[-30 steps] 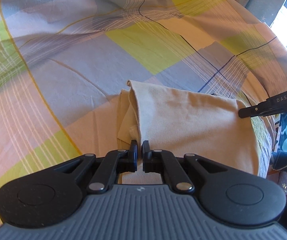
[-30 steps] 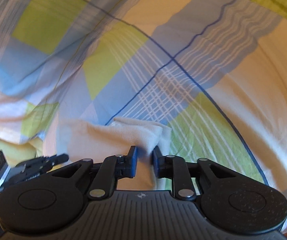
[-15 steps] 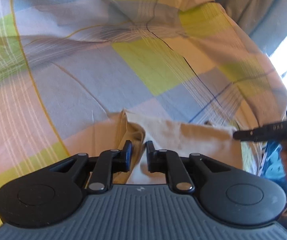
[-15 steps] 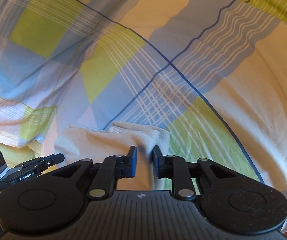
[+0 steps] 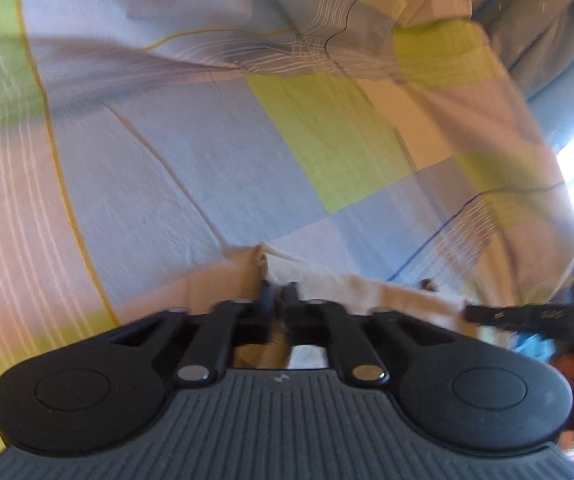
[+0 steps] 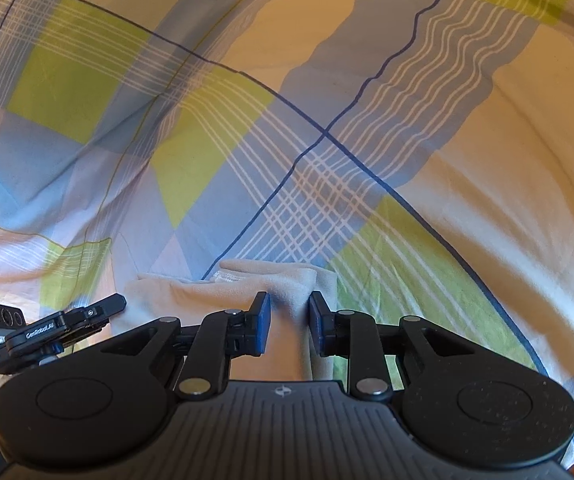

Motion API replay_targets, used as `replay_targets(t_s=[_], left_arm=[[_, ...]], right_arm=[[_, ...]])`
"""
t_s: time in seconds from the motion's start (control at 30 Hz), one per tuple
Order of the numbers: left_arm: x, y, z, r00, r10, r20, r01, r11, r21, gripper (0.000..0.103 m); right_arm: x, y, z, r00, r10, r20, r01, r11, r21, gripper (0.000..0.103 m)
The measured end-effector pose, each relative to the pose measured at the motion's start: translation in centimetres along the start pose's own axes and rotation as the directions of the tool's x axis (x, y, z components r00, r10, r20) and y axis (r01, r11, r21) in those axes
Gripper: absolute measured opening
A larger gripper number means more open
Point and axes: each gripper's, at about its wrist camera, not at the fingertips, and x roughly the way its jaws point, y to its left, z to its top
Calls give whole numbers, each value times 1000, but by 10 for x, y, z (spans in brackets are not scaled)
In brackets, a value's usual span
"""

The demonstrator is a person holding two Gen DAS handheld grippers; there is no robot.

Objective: Fold clothes
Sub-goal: 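Lay the folded hem down and open both grippers, then raise both open grippers away from the folded beige T-shirt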

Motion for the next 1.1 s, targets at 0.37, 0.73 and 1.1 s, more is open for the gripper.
replay_targets(t_s=[0.37,0.73,1.1], left_arm=[[9,-11,-15,991,93,95,-108,980,168,9],[-36,-13,-78,935,212,285,-278,936,217,12],[-48,-18,-151,887,258,383,-370,893,256,13]], right_arm=[[2,2,-10,994,-85,74,88,995,-46,3],[-17,21,-43,942,-136,308,208,954,-216,30],[-22,35,-97,873,-13,488,241,881,-407,31]])
